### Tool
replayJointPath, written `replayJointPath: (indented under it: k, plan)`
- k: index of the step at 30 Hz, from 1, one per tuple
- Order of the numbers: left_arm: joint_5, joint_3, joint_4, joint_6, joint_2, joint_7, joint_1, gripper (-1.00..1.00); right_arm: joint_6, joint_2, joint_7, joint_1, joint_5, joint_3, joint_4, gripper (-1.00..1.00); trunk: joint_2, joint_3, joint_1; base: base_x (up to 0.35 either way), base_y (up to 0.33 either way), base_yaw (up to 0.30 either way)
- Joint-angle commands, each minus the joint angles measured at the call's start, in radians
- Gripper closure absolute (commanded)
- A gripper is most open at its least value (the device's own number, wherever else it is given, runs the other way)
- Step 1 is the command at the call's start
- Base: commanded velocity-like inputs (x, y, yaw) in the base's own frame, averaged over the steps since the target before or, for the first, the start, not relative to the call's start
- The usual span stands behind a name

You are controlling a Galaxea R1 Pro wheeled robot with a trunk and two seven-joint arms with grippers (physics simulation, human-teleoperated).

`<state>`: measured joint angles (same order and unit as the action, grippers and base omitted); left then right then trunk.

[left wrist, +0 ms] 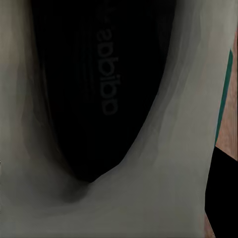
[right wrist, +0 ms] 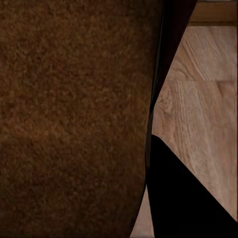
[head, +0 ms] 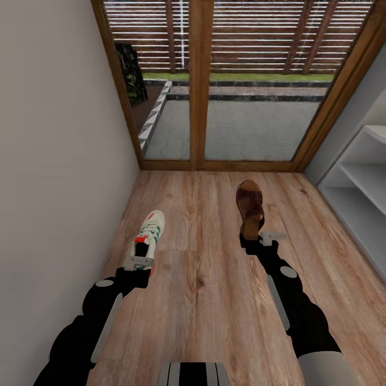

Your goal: Pick up the two gym shoes and the two sandals from the corridor floor and place them onto the hallstand (shoe rack) in the corridor, making sure they are on the rack and not on the floor. Arrange them so the two gym shoes are next to each other and the two sandals are next to each other.

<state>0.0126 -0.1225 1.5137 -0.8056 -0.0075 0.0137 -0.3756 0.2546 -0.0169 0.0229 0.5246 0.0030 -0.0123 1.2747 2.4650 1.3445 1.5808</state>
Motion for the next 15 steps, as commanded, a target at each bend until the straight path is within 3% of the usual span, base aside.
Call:
replayJointPath:
  k: [1,15]
  plan:
    - [0.001,0.001,0.000,0.000,0.000,0.000,0.000,1.00,0.000,0.000,-0.001,0.000,-0.003,0.000,0.000,1.00,0.000,-0.001,0.000,0.000,0.000,-0.266]
    - [0.001,0.006,0.000,-0.001,0.001,0.001,0.000,1.00,0.000,0.000,-0.001,0.000,-0.003,0.000,0.000,1.00,0.000,-0.009,0.000,0.000,0.000,-0.266]
